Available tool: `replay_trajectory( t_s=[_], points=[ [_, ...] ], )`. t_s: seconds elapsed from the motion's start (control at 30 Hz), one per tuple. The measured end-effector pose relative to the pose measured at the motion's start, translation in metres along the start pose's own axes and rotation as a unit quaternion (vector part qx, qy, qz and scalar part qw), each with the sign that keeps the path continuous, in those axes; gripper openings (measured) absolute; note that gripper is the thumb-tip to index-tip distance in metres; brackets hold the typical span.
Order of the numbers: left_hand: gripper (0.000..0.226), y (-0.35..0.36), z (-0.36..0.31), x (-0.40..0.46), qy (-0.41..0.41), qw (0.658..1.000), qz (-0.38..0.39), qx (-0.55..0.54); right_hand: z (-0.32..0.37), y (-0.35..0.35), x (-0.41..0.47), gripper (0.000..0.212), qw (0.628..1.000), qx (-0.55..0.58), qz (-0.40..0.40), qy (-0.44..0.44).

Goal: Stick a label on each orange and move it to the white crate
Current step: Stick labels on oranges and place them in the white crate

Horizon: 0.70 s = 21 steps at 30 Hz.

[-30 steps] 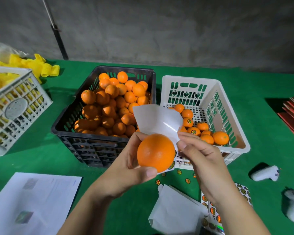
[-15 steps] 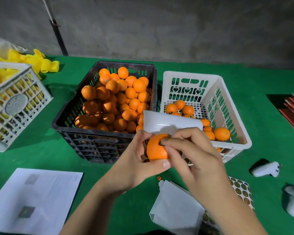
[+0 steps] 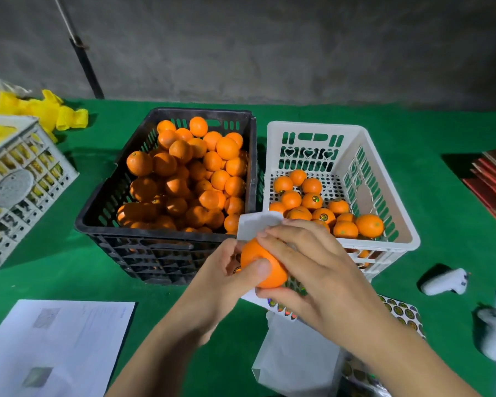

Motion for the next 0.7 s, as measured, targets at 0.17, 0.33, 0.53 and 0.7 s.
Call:
replay_trajectory(
  t_s=[0.17,0.33,0.53,0.7],
  points=[
    [0.046,-0.011,-0.006,0.004,0.005,0.983,-0.007,-0.185,-0.04,-0.019,0.003,0.074,0.953,0.268,-0.056,0.132],
    [0.02,-0.026,-0.003,0.017,0.064,0.996,-0.011,-0.066,-0.127,-0.021,0.01,0.087,0.953,0.118,-0.105,0.259],
    [0.056,-0.029,-0.013,0.04,0.153,0.986,-0.017,0.067,-0.18,0.048,-0.001,0.081,0.848,0.274,-0.01,0.453],
    [0.089,-0.038,-0.025,0.087,0.084,0.991,-0.028,0.103,-0.17,0.073,0.004,0.046,0.802,0.446,0.064,0.391]
  ],
)
Point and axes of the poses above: each hand's wrist, its own x-axis towards the middle knuckle, its own y-axis out of the palm, z = x × y, the point moved 6 cm from there along x, towards the middle knuckle, and after that the axes turned 1 degree about -y, right-handed, at the moved point
